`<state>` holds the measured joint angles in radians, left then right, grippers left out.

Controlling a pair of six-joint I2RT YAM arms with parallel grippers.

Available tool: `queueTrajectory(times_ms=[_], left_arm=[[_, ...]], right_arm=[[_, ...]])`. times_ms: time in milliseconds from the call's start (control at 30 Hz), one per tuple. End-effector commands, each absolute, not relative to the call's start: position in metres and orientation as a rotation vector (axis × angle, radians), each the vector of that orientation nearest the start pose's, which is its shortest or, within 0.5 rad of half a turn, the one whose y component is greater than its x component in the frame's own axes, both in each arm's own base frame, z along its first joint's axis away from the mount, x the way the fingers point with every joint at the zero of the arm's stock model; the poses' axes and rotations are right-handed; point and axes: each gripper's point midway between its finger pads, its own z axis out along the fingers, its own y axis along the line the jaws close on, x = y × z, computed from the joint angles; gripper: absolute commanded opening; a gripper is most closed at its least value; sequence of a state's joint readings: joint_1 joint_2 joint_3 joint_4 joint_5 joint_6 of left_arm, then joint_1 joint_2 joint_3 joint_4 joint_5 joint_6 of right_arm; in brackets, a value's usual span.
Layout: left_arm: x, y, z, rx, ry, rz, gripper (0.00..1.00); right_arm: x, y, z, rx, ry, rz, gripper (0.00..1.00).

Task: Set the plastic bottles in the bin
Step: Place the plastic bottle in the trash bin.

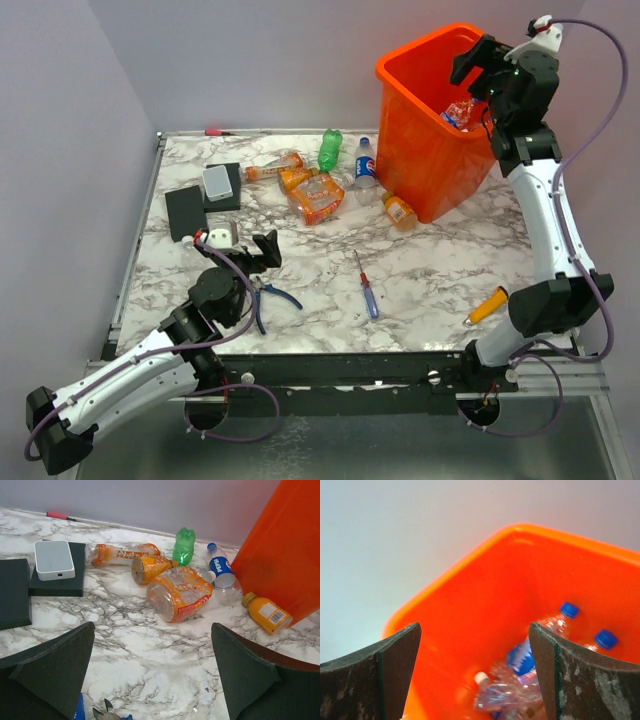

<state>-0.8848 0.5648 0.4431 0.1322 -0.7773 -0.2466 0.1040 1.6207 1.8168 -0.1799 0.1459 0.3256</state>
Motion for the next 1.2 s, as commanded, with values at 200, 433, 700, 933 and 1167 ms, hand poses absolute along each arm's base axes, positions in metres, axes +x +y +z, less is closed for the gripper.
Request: queueTrajectory(times_ms=[200,433,700,933,1167], left_arm=[[0.255,-0.127,0.249,-0.128,1.583,-0.269,0.99],[0.263,-0.132,0.245,-0.131,1.627,-0.225,0.99],[0.29,-0.147,0.198,-0.138,1.908,-0.129,0.99],[0.306,-0.072,0.115,-0.517,2.266,-0.132,0.99],[0.297,-0.045,0.094,-0.622,2.363,-0.017,0.99]], right_arm=[[0.338,0.172,0.56,-0.235,1.26,0.792,0.89],[0.275,0.223,0.438,-0.304,1.452,1.134,0.89],[0.247,0.216,0.29,-0.172,1.752,1.165,0.88],[0.236,0.212,0.238,-0.14,1.855,1.16,0.88],[0.233,0.214,0.218,-0.177,1.903,1.151,0.88]])
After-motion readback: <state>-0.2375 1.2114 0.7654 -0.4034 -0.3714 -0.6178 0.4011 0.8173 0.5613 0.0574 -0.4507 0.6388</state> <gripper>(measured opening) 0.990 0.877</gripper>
